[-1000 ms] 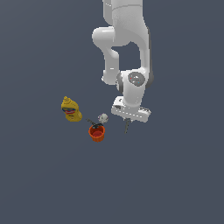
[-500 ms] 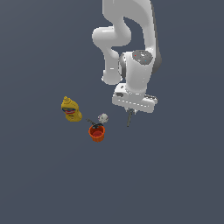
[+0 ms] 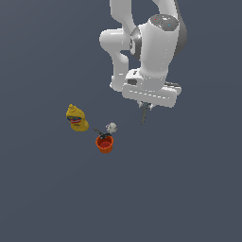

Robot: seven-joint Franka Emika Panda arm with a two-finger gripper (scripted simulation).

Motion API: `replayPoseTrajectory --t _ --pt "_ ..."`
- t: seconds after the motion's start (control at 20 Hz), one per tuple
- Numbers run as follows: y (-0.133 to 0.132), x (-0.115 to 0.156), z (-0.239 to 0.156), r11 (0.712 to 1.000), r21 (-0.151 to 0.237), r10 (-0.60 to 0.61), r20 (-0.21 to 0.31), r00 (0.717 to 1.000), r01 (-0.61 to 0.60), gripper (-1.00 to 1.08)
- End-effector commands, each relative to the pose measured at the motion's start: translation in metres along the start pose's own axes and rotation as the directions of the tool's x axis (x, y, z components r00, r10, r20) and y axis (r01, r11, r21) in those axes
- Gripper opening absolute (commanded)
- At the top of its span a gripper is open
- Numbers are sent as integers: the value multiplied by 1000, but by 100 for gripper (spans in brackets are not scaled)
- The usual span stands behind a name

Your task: Pick up a designated object from a clutter of objects.

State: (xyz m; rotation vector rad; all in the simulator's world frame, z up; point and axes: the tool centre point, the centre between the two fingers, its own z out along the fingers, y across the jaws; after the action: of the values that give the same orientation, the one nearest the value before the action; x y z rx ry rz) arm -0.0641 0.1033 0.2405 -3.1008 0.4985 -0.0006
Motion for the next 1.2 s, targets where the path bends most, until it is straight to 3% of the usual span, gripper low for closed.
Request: replayPoseTrajectory --t 0.0,0.65,1.15 --pt "-1 1 -25 1000 0 0 0 1000 0 -100" --pt "-10 10 -146 1000 0 1 0 1000 -1 -100" --pt "-15 17 -197 1000 -1 2 0 1000 -2 -100"
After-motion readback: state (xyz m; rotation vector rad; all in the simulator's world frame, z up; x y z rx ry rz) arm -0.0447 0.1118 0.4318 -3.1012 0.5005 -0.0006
